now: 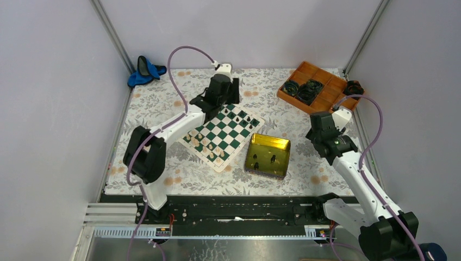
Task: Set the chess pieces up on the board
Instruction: Place the chess piece on the chessboard, then pick up the chess piece from the storage box.
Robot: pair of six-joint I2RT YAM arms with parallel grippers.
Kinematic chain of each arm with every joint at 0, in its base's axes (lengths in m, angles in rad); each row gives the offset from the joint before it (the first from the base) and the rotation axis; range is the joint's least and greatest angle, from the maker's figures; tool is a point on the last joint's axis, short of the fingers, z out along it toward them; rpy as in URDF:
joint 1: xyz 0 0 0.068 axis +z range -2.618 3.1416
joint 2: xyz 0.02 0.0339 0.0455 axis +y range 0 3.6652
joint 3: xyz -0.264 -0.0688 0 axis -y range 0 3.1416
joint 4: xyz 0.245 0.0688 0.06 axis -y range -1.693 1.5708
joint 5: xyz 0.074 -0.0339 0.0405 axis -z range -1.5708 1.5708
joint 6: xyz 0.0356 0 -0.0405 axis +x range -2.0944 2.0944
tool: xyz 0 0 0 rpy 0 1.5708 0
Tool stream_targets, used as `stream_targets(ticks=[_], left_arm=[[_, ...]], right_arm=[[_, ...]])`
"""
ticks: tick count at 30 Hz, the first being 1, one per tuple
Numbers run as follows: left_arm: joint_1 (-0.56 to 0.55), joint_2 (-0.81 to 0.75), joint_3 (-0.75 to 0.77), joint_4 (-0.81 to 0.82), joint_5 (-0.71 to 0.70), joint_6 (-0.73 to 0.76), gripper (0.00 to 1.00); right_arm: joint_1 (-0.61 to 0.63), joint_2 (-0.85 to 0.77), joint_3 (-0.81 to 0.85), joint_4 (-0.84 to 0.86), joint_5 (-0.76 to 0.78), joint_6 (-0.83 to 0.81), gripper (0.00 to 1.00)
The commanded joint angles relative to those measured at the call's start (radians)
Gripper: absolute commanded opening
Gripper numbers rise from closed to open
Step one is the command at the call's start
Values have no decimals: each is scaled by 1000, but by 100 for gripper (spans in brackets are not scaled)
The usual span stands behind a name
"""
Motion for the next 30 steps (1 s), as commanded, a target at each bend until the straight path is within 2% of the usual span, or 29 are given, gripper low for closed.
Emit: stream_targets(ticks=[1, 10, 17, 30], left_arm=[[-101, -86, -59, 2, 57, 53, 68], [-332, -165, -153, -83, 206, 163, 68], [-400, -114, -121, -183, 320, 235, 68], [-495, 23, -18, -252, 373, 310, 68]], right_arm=[[-4, 3, -5, 41, -3, 12, 59], [-5, 30, -10, 79, 6, 33, 60], [-4, 28, -3, 74, 17, 65, 60], [-19, 19, 15, 44, 68, 78, 61]])
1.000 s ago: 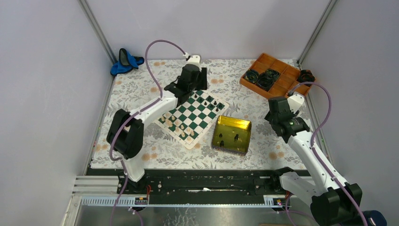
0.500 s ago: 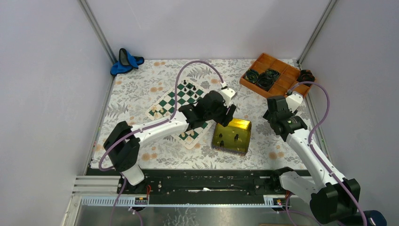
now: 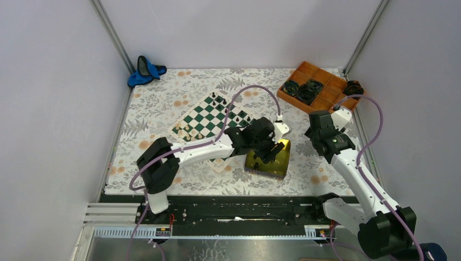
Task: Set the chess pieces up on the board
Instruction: Pick up the chess piece from the storage box.
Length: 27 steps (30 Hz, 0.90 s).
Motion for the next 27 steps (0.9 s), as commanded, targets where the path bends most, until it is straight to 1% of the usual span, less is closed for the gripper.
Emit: stream_targets(ticks=[1, 10, 16, 27], left_arm=[[-26, 45, 59, -10, 32, 43, 68], [-43, 110, 103, -8, 52, 51, 68], [-45, 126, 97, 20, -3, 51, 68], [-45, 197, 114, 41, -42, 51, 68]], right_arm=[[-23, -9, 31, -9, 53, 16, 61], [-72, -14, 38, -18, 37, 1, 61], [-85, -20, 37, -17, 29, -8, 62], [-87, -13, 38, -9, 25, -14, 61]])
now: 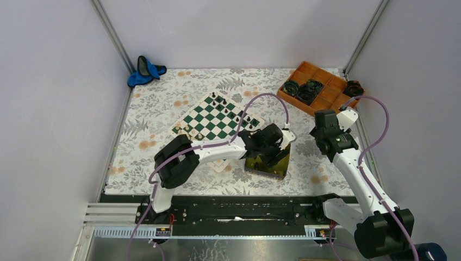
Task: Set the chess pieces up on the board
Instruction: Pick up the chess piece from the storage box.
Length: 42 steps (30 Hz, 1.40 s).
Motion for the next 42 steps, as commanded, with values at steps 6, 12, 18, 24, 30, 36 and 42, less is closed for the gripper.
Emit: stream_targets(ticks=[6, 12, 18, 24, 30, 36, 42], left_arm=[[-8, 40, 31, 84, -77, 0, 66], [-8, 56, 32, 112, -86, -14, 61], [-8, 73, 44, 124, -109, -21, 49], [-8, 85, 58, 124, -112, -20, 37], [-8, 91, 62, 121, -113, -19, 32], [-8, 89, 57, 116, -111, -21, 31], [-8, 94, 58, 109, -97, -27, 29]], right_arm=[[-8, -8, 35, -3, 20, -12, 61], [-8, -5, 30, 3, 18, -13, 61], [-8, 2, 25, 13, 16, -15, 61], [-7, 10, 21, 20, 12, -16, 61], [-8, 20, 20, 25, 12, -14, 61], [-8, 23, 19, 27, 9, -16, 61], [-8, 20, 16, 27, 7, -16, 61]])
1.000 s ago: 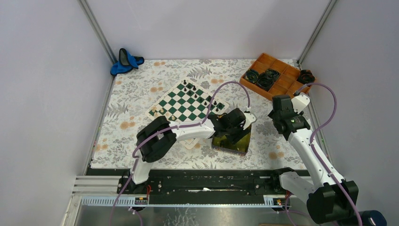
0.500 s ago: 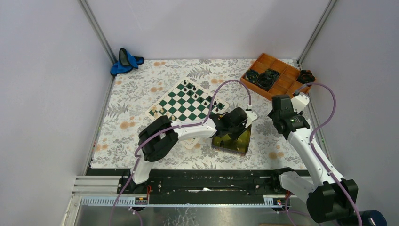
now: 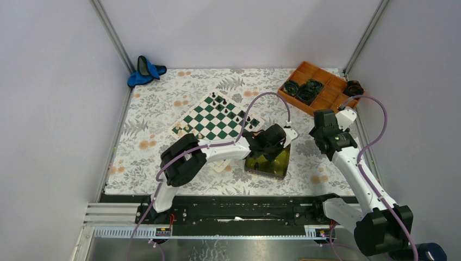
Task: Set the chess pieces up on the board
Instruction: Pick up the chess piece from the storage box.
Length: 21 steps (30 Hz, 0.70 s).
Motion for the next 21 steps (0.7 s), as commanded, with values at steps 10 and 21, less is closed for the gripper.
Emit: stream_targets(ticks=[10, 21], left_arm=[[-7, -4, 19, 16, -8, -7, 7], [-7, -105, 36, -46, -80, -9, 0]], right_arm=[[-7, -11, 13, 21, 12, -10, 61], [-7, -9, 12, 24, 1, -10, 61]])
